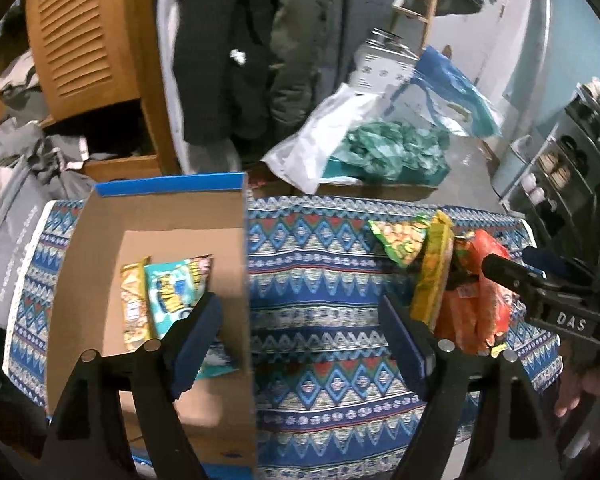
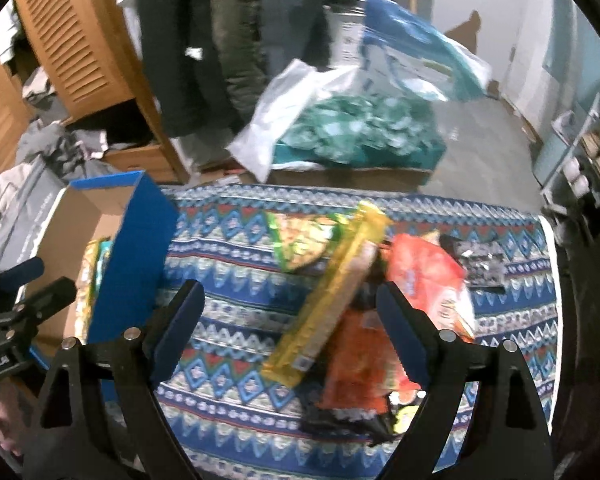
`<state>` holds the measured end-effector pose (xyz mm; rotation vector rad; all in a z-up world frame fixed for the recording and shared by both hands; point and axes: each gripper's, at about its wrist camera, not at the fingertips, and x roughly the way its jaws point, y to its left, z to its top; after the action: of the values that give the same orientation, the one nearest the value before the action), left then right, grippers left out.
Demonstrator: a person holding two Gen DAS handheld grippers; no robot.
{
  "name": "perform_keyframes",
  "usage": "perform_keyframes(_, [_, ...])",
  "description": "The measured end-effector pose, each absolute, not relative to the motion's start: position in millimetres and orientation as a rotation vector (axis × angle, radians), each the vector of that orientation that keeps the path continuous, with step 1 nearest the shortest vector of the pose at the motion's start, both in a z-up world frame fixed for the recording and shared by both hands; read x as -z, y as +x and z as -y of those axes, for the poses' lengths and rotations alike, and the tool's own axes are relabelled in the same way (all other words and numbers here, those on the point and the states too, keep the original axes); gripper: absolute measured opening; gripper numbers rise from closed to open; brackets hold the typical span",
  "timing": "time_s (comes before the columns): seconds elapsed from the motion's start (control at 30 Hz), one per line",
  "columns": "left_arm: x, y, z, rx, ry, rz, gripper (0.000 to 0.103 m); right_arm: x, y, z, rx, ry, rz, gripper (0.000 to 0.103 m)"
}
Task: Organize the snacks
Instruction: 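Move both tools back to the snack pile, then grasp the yellow wafer packet with the left tool while the right tool grasps the orange-red cracker bag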
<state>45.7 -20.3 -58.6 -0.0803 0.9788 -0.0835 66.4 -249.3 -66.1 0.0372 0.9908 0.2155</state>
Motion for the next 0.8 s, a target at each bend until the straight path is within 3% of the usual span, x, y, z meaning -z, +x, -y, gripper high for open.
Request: perform_keyframes(0.8, [115.1, 89.4, 117.1, 0.208, -0.005, -1.126, 0.081, 130.6, 84.9, 347.3, -0.068, 0.148, -1.107, 0.088])
